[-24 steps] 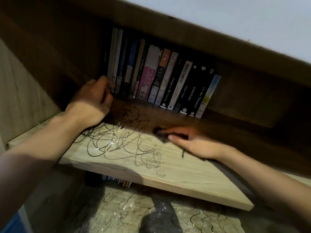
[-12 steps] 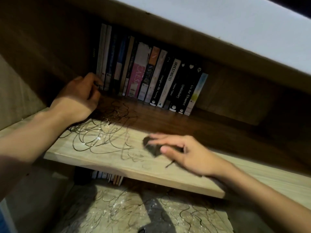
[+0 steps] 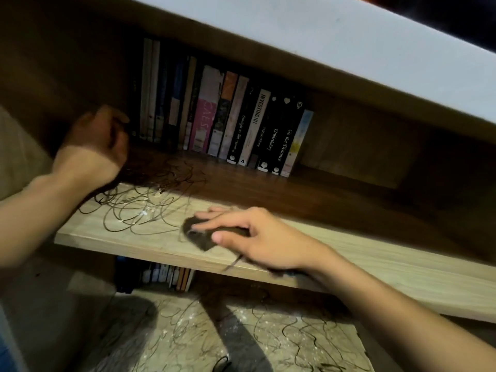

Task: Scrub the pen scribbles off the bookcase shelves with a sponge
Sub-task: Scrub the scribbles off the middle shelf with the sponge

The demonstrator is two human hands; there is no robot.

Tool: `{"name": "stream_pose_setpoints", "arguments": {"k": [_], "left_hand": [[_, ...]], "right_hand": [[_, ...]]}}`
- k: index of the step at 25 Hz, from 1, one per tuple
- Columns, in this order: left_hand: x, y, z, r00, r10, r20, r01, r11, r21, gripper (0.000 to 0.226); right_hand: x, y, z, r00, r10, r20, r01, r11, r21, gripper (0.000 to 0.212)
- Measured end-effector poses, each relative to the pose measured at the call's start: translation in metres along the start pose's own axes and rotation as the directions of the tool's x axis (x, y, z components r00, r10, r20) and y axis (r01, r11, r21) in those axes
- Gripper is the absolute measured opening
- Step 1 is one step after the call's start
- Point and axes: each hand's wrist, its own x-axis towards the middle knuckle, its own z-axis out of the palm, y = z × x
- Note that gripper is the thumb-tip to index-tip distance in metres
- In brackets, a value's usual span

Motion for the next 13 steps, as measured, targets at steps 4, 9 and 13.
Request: {"name": "stream_pose_setpoints", "arguments": {"k": [4,9,13], "left_hand": [[-0.004,0.006,0.004,1.000,0.002,0.025,-0.002,1.000,-0.020,0.029],[-0.001,0.003,0.004,0.998,0.003,0.066,-0.001,1.000,-0.027,0.028],[-0.003,0.004,-0.001,0.997,0.024,0.070,-0.025,1.000,0.013,0.029]], "right_hand": [[0.002,0.048,-0.036,0.929,0.324,-0.178,-0.343,0.935,-0.088,0.031],[0.010,-0.014,0.006,0.998,0.062,-0.015,-0.062,0.998,0.003,0.031],[-0.019,-0.013,0.001,0.997,-0.036,0.065,0.032,0.997,0.065,0.033]]}}
